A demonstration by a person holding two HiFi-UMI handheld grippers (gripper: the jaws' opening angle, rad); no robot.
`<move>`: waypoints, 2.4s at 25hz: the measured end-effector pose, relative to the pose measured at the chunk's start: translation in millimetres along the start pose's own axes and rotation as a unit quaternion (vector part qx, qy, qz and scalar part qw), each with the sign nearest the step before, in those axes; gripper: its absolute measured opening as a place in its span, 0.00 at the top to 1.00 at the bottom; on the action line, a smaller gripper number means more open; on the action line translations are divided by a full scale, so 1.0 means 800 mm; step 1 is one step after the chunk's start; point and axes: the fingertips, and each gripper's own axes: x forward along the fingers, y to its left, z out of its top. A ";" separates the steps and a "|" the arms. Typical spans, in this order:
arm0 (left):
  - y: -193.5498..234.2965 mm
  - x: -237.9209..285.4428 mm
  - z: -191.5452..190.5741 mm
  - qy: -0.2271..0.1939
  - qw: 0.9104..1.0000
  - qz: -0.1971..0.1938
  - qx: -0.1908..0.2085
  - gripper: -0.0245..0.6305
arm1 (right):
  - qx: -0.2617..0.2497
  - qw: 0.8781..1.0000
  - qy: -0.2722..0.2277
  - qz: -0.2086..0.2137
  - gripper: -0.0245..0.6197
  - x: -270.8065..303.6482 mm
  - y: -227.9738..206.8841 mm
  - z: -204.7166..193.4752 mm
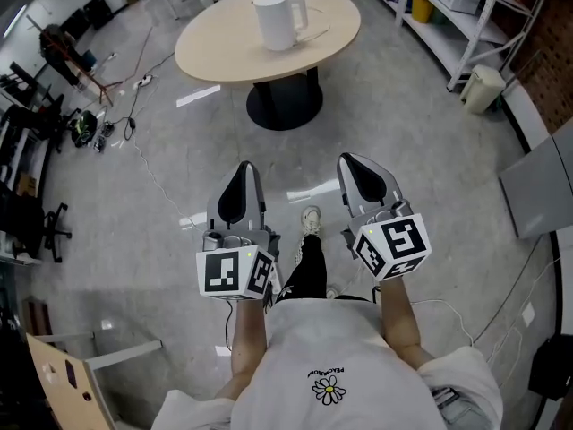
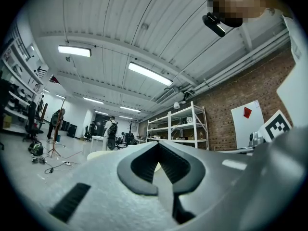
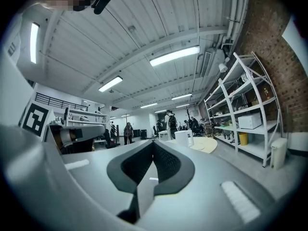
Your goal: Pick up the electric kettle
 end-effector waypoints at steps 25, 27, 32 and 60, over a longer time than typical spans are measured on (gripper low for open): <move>0.258 0.461 -0.068 0.019 1.000 -0.006 -0.022 0.91 | -0.021 0.999 0.039 -0.026 0.91 0.492 -0.241 0.028; 0.269 0.491 -0.074 0.016 1.000 -0.010 -0.021 0.90 | -0.018 0.999 0.040 -0.025 0.91 0.526 -0.261 0.025; 0.297 0.598 -0.099 0.015 0.999 -0.028 -0.010 0.85 | -0.025 0.999 0.038 -0.004 0.90 0.630 -0.311 0.024; 0.327 0.841 -0.330 0.132 0.975 -0.169 -0.050 0.14 | -0.027 0.962 0.247 -0.110 0.78 0.845 -0.499 -0.215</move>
